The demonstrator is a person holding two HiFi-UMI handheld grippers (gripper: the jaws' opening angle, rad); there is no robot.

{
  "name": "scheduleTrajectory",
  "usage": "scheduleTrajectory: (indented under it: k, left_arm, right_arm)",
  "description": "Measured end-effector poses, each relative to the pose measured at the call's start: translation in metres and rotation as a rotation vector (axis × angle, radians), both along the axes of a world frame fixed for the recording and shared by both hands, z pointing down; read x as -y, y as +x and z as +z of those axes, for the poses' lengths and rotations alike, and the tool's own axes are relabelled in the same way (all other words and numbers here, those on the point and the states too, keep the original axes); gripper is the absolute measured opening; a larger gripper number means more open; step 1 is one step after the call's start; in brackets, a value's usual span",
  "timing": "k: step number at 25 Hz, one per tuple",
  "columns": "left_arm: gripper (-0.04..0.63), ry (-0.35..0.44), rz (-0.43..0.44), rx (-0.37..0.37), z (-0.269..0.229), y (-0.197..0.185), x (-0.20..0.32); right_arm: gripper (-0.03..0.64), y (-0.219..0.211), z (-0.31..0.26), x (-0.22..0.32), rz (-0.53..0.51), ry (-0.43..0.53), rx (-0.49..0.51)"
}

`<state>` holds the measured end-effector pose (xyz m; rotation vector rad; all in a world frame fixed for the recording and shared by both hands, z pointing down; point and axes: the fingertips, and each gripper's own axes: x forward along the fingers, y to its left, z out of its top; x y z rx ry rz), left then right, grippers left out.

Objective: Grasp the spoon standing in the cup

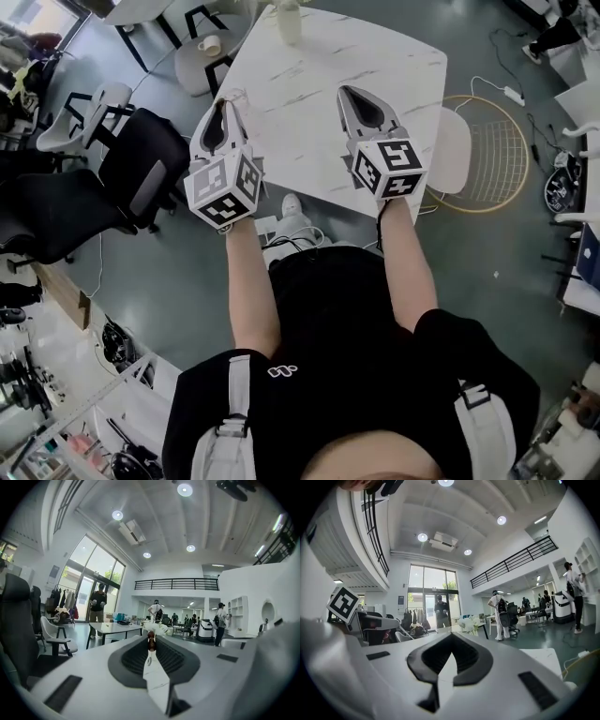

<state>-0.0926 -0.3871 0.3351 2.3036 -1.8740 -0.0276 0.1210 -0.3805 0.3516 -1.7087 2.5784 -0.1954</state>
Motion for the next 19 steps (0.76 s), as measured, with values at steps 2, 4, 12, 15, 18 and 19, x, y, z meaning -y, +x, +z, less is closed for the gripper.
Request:
scheduleTrajectory:
  k: [2, 4, 12, 15, 18, 19]
  left_arm:
    - [0.063, -0.002, 0.004, 0.004, 0.0, 0.003, -0.003]
    - [0.063, 0.002, 0.009, 0.003, -0.002, 0.005, -0.006]
    - [0.063, 0.014, -0.002, -0.007, -0.006, -0.01, -0.011]
    - [0.063, 0.016, -0.005, -0.012, -0.005, -0.012, -0.014]
    - [0.063, 0.013, 0.001, -0.013, -0.003, -0.01, -0.017]
    - [0.063, 0.013, 0.003, -0.014, -0.003, -0.009, -0.017]
  right_arm:
    - [0.006, 0.003, 0.0, -0.004, 0.005, 0.001, -0.002]
    - [0.005, 0.005, -0.001, -0.006, 0.008, 0.006, -0.011]
    - [0.006, -0.013, -0.002, -0.009, -0.013, 0.022, -0.046]
    - [0.006, -0.015, -0.002, -0.014, -0.02, 0.027, -0.052]
    - [0.006, -0.015, -0.001, -0.017, -0.02, 0.028, -0.058]
    - [0.006, -0.015, -0.001, -0.017, -0.02, 0.028, -0.06]
